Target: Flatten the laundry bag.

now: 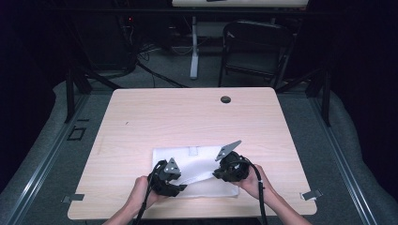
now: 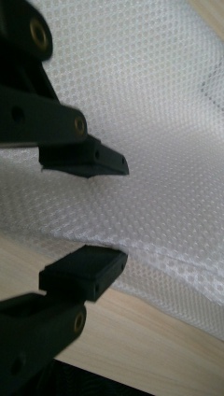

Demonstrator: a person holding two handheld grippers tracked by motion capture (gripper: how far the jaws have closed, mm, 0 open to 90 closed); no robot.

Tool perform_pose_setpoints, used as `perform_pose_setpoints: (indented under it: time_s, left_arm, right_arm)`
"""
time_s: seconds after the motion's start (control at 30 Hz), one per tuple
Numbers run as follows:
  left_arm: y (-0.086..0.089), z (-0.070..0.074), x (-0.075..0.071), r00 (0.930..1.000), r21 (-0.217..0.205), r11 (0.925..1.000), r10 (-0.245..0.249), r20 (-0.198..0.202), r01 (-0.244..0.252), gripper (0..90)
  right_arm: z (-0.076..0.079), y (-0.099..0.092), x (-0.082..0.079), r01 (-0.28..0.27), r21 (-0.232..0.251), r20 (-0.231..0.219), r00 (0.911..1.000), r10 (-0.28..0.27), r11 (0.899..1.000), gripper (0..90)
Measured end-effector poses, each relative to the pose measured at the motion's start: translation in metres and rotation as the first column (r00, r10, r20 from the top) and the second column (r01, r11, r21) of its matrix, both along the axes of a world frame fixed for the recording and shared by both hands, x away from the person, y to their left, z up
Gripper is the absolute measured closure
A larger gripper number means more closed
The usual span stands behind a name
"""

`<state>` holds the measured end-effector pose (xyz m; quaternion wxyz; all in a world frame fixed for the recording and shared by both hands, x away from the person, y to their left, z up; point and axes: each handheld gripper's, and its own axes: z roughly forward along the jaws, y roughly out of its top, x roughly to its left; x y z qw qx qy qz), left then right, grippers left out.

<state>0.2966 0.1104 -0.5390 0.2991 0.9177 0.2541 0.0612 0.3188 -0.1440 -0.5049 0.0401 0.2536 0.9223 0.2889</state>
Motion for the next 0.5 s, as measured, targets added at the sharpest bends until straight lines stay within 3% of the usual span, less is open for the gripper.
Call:
perform_pose_setpoints:
  time_s: [0.03,0.07,0.1,0.23,0.27,0.33,0.4,0.47,0.5]
  left_arm:
    - [-0.001,0.000,-0.001,0.9999,0.008,0.9999,-0.008,0.011,0.008,69.1]
    - [-0.003,0.000,-0.002,0.9997,0.016,0.9998,-0.015,0.019,0.014,80.9]
    - [-0.004,0.000,-0.002,0.9995,0.025,0.9996,-0.016,0.026,0.015,83.5]
    - [-0.004,0.006,0.000,0.9997,0.009,0.9999,-0.010,0.023,0.010,86.7]
    - [-0.004,0.009,0.001,0.9999,0.001,1.0000,-0.004,0.014,0.004,86.7]
    - [-0.004,0.014,0.003,0.9998,-0.014,0.9998,-0.011,0.015,0.011,86.8]
    - [-0.003,0.017,0.004,0.9996,-0.019,0.9995,-0.025,0.012,0.025,86.8]
    - [-0.003,0.025,0.007,0.9996,-0.029,0.9993,-0.022,0.020,0.022,86.8]
    - [-0.003,0.025,0.007,0.9996,-0.029,0.9993,-0.022,0.020,0.022,86.8]
  right_arm:
    - [0.000,0.000,0.000,-0.001,0.001,0.002,1.0000,0.001,1.000,86.5]
    - [0.001,0.000,-0.001,-0.007,-0.010,0.005,1.0000,0.007,1.000,86.2]
    - [0.000,0.001,-0.002,0.001,0.001,0.011,0.9999,-0.001,1.000,85.9]
    - [0.000,0.002,-0.004,0.002,-0.025,0.020,0.9998,-0.001,1.000,80.1]
    - [-0.001,0.002,-0.006,0.003,-0.027,0.044,0.9990,-0.002,1.000,72.1]
    - [0.001,0.002,-0.007,0.012,-0.022,0.043,0.9990,-0.011,1.000,55.4]
    - [0.001,0.004,-0.009,0.039,-0.042,0.093,0.9951,-0.035,0.998,46.5]
    - [0.001,0.002,-0.010,0.026,-0.049,0.070,0.9973,-0.022,0.998,37.5]
    - [0.001,0.002,-0.010,0.026,-0.049,0.070,0.9973,-0.022,0.998,37.5]
